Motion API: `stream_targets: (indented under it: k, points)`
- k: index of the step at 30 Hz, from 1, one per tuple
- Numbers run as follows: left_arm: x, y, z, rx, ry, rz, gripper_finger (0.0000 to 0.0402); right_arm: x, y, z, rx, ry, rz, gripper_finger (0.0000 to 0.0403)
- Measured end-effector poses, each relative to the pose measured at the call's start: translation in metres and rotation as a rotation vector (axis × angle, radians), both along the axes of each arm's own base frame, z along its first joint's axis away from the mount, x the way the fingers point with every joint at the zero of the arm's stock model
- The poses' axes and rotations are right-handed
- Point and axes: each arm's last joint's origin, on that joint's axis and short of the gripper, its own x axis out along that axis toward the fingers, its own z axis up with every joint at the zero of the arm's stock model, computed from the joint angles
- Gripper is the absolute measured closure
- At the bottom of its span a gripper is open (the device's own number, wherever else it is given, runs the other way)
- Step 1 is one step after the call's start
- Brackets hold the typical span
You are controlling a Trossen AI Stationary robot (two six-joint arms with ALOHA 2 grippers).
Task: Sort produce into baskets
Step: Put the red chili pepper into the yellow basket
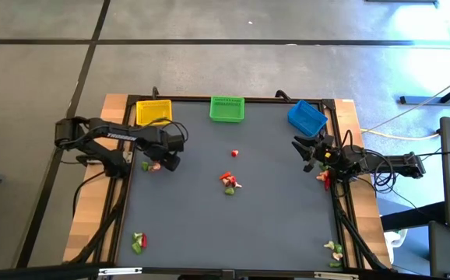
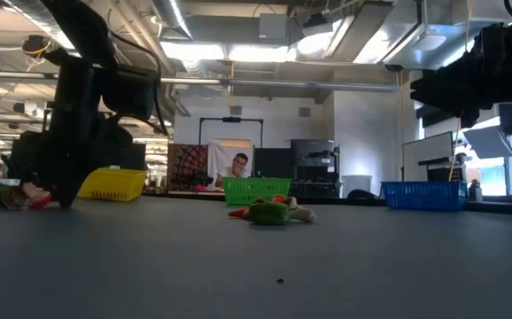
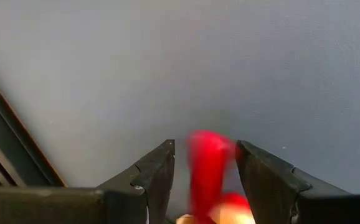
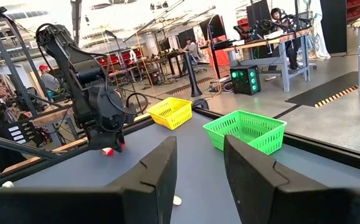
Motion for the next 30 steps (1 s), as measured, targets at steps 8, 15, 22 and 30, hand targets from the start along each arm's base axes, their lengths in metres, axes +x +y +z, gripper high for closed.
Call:
stream_targets:
  k: [8,15,22,30]
  points:
    - [-0.0009,0.0032,0.0000,0.000,0.002,-0.001,0.0231,0.0000,-0.0001,0.0000,0.000,0.001,-0.002,0.0269]
    - [-0.0002,0.0032,0.0000,0.006,-0.002,-0.015,0.0248,0.0000,-0.0001,-0.0001,0.000,0.001,-0.002,0.0269]
    - [0.0024,0.0041,-0.0002,0.015,-0.023,-0.050,0.0325,0.0000,-0.0001,-0.0001,0.000,0.002,-0.002,0.0269]
    - [0.0038,0.0046,-0.0001,0.013,-0.030,-0.104,0.0384,0.0000,-0.0001,-0.0001,0.000,0.002,-0.002,0.0269]
